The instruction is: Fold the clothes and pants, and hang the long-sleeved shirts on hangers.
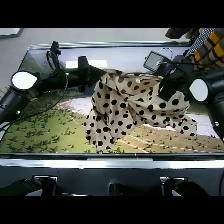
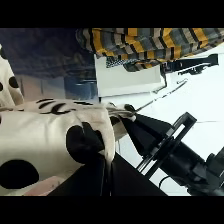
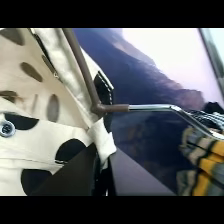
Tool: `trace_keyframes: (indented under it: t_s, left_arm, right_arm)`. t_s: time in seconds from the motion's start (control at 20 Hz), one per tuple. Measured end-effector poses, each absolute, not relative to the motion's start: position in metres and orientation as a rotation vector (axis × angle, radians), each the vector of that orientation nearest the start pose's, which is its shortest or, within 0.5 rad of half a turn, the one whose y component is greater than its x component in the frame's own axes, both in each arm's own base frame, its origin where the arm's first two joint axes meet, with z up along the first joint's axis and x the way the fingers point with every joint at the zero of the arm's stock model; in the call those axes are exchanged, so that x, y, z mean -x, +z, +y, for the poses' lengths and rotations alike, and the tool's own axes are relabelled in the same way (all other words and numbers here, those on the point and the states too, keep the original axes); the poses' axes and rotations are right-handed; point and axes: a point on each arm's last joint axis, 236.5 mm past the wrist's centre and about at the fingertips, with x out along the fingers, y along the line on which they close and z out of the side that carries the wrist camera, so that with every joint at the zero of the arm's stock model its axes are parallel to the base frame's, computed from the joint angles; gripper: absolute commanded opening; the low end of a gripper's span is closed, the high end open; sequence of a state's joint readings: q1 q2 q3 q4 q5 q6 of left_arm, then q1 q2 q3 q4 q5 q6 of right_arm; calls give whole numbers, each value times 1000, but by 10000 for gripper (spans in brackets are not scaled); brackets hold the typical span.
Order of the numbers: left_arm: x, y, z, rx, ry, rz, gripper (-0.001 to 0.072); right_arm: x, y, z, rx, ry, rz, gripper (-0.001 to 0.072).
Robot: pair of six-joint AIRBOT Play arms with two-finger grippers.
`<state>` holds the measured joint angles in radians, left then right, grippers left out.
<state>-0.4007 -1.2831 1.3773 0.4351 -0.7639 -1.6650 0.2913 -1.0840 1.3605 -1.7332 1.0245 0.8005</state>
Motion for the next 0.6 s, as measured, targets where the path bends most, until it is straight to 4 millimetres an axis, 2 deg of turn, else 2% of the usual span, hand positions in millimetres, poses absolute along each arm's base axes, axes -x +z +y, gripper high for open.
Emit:
trace_keyframes:
  t_s: [0.1, 0.3, 0.45, 0.6]
  left_arm:
    - [-393, 244, -335, 977, -805, 833, 15]
    - [-388, 241, -347, 899, -815, 800, 15]
    - [-380, 244, -357, 829, -850, 775, 15]
    - [-369, 243, -366, 761, -884, 777, 15]
  right_arm:
    - [-416, 183, 97, 961, 474, 641, 25]
    - [-414, 167, 126, 991, 535, 650, 25]
    - [-418, 157, 141, 976, 534, 662, 25]
    - [-427, 162, 148, 965, 509, 619, 25]
